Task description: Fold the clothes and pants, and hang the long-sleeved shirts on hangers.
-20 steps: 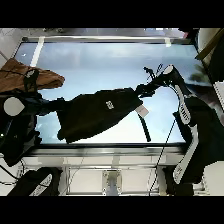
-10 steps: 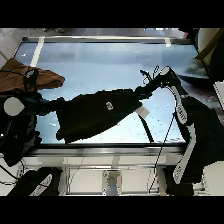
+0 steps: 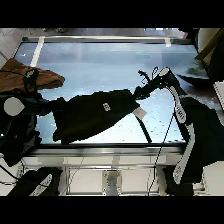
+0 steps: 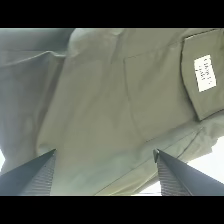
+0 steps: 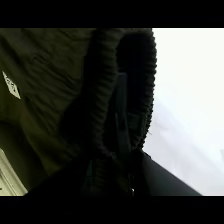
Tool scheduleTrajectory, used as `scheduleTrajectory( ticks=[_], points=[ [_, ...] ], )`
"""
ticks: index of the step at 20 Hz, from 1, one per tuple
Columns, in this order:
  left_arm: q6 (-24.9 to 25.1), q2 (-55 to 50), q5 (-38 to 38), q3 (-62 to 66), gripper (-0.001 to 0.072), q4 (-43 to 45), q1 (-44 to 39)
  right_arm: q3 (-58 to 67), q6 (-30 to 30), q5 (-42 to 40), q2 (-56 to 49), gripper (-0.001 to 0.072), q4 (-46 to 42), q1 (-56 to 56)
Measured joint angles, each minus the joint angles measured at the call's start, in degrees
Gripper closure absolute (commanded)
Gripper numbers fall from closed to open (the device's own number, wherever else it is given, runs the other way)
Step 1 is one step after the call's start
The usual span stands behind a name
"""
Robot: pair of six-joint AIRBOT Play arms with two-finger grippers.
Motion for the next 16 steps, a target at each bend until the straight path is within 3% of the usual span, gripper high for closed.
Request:
scheduleTrajectory(
  ticks=[2, 9, 16],
  points=[
    [-0.02, 0.00, 0.00, 0.00, 0.0007, 0.00, 0.00, 0.02, -0.24, 0.31, -0.61, 0.0674, 0.31, 0.50],
    [-0.02, 0.00, -0.02, 0.00, 0.0007, 0.00, 0.00, 5.64, 0.24, 0.66, 1.07, 0.0678, 0.61, -0.98],
    [0.07, 0.02, 0.00, 0.00, 0.0007, 0.66, 0.00, 8.41, 5.27, 7.04, 20.26, 0.0677, -4.76, -15.52]
  ],
)
